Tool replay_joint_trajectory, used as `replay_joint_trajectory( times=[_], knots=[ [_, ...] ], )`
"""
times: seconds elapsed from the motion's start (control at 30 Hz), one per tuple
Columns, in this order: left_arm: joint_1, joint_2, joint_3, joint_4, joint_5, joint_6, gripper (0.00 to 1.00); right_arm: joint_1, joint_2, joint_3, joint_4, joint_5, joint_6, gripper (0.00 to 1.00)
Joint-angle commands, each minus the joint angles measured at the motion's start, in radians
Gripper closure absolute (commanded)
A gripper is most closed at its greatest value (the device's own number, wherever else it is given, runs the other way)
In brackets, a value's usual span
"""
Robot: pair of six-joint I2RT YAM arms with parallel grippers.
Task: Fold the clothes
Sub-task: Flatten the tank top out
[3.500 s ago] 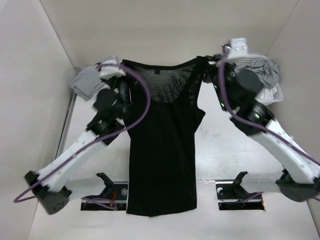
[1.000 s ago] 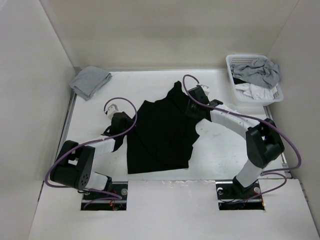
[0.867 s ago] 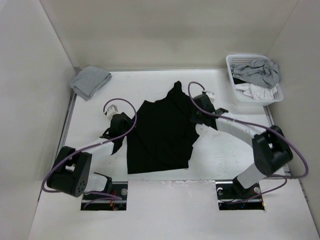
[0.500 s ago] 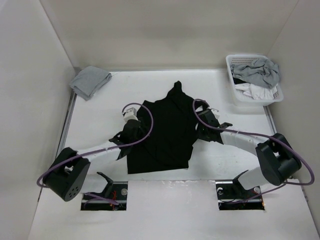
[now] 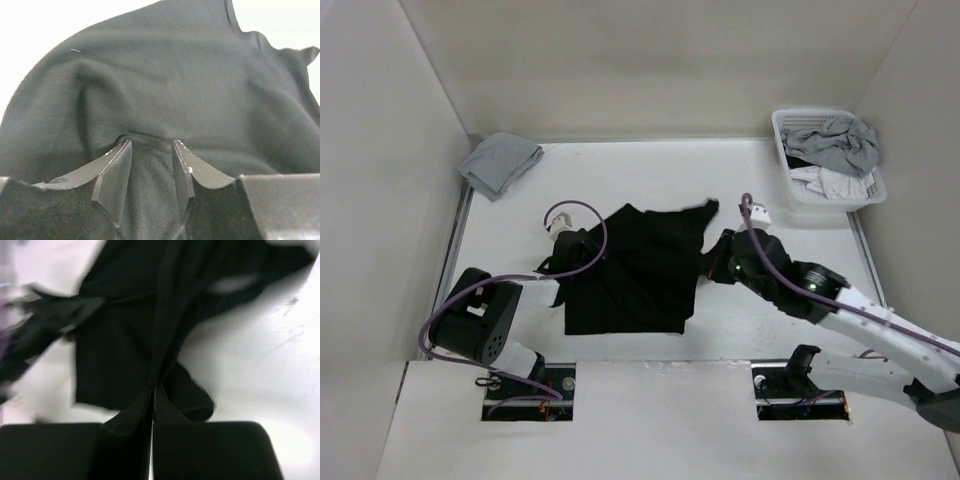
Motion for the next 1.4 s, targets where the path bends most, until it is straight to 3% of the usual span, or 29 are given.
replay_joint_trajectory(
  times=[0.0, 0.1, 0.2, 0.3, 0.33, 0.47, 0.57, 0.67, 0.77, 0.9, 1.0, 1.07, 1.23, 1.37],
  knots=[
    [0.037, 0.01, -0.042, -0.005, 0.027, -0.014, 0.63, 0.148, -0.062, 0.25, -0.358, 0.173, 0.083, 1.0],
    [0.046, -0.013, -0.053, -0.008, 0.019, -0.006, 0.63, 0.238, 0.003, 0.414, -0.395, 0.265, 0.051, 1.0],
    [0.073, -0.033, -0.067, -0.011, 0.018, -0.002, 0.63, 0.214, 0.043, 0.409, -0.277, 0.244, -0.038, 1.0],
    [0.089, -0.041, -0.072, -0.011, 0.011, 0.002, 0.63, 0.001, 0.075, 0.266, -0.112, 0.097, -0.104, 1.0],
    [0.094, -0.044, -0.072, -0.011, 0.004, 0.002, 0.63, -0.164, 0.114, 0.16, 0.033, -0.003, -0.133, 1.0],
    [0.097, -0.044, -0.065, -0.017, -0.016, 0.006, 0.63, -0.389, 0.268, 0.069, 0.277, -0.1, -0.178, 1.0],
    [0.092, -0.03, -0.052, -0.02, -0.024, 0.009, 0.63, -0.507, 0.484, 0.195, 0.366, -0.152, -0.215, 1.0],
    [0.086, -0.02, -0.018, -0.042, -0.03, 0.008, 0.63, -0.536, 0.625, 0.469, 0.319, -0.163, -0.279, 1.0],
    [0.08, -0.027, 0.0, -0.06, -0.064, 0.012, 0.63, -0.465, 0.556, 0.606, 0.208, -0.134, -0.337, 1.0],
    [0.089, -0.01, -0.001, -0.057, -0.065, 0.003, 0.63, -0.324, 0.329, 0.516, 0.084, -0.071, -0.359, 1.0],
    [0.098, -0.023, -0.01, -0.056, -0.058, 0.002, 0.63, -0.131, 0.093, 0.397, -0.058, 0.01, -0.277, 1.0],
    [0.103, -0.036, -0.016, -0.057, -0.058, 0.0, 0.63, 0.046, -0.04, 0.37, -0.206, 0.07, -0.137, 1.0],
    [0.107, -0.075, -0.029, -0.06, -0.059, -0.003, 0.63, 0.308, -0.083, 0.447, -0.381, 0.232, -0.006, 1.0],
    [0.126, -0.116, -0.05, -0.063, -0.07, 0.003, 0.63, 0.211, -0.034, 0.461, -0.329, 0.214, -0.096, 1.0]
  ],
)
